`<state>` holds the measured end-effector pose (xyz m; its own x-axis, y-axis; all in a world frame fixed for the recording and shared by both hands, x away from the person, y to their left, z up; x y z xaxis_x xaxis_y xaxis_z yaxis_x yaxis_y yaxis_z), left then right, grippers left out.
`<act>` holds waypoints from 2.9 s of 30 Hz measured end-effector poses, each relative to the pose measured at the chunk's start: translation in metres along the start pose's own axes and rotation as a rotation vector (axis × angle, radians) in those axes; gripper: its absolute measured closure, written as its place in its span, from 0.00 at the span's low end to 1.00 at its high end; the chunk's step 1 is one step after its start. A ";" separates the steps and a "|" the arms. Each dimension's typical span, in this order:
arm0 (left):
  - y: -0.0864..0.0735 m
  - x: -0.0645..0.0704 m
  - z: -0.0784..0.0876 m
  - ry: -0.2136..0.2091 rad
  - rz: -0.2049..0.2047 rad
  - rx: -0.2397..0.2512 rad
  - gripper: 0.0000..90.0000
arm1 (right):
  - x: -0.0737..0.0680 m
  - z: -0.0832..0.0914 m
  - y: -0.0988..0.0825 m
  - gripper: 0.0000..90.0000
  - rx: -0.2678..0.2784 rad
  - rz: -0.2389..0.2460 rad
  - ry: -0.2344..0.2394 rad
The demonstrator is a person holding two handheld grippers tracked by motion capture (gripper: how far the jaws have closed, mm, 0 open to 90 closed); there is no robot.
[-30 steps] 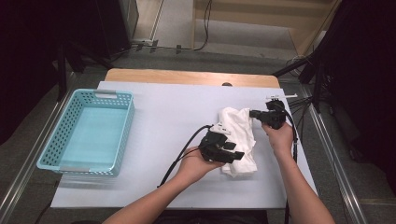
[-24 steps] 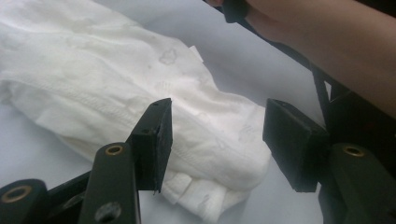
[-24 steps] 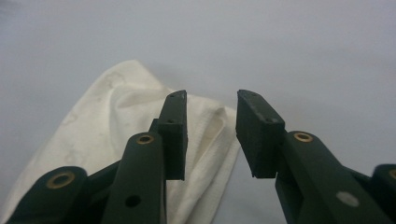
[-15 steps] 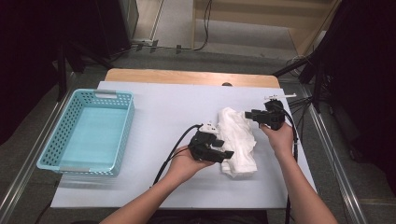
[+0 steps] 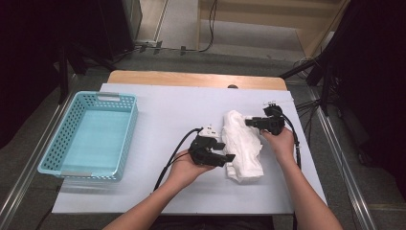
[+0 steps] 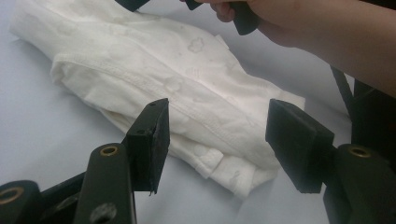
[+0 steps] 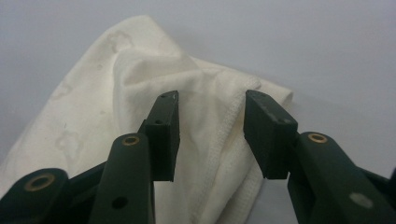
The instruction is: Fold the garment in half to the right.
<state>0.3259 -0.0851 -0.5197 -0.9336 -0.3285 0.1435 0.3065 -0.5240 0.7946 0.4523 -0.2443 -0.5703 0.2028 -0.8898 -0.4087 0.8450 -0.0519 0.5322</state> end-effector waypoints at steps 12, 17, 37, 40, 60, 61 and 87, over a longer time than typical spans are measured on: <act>-0.011 -0.009 0.011 0.042 0.022 0.002 0.44 | -0.003 -0.014 -0.004 0.94 -0.063 0.026 -0.025; -0.011 -0.013 0.015 0.052 0.032 0.009 0.44 | 0.001 0.004 0.008 0.95 -0.013 0.022 -0.023; -0.014 -0.020 0.016 0.065 0.041 0.007 0.44 | 0.034 0.039 0.023 0.93 0.041 -0.032 -0.096; -0.015 -0.021 0.017 0.066 0.042 0.005 0.44 | 0.037 0.040 0.025 0.86 0.056 -0.041 -0.108; -0.011 -0.037 0.021 0.064 0.067 0.007 0.41 | 0.000 0.057 0.002 0.47 0.070 0.026 0.065; -0.011 -0.038 0.021 0.061 0.073 0.013 0.41 | -0.002 0.057 0.000 0.45 0.069 0.029 0.069; -0.009 -0.050 0.018 0.049 0.089 0.008 0.41 | -0.035 0.067 -0.067 0.29 0.020 0.122 0.134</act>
<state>0.3667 -0.0500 -0.5236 -0.8923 -0.4120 0.1848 0.3863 -0.4848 0.7847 0.3555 -0.2399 -0.5416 0.3683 -0.8216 -0.4352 0.8007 0.0424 0.5975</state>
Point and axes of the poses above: each handheld gripper's, and its own axes: z roughly backward along the jaws, y roughly out of its top, x roughly to its right, the point moved 10 cm from there along -z, roughly forward along the jaws, and after that the axes turned 11 degrees about -z, right-handed, at the moved point
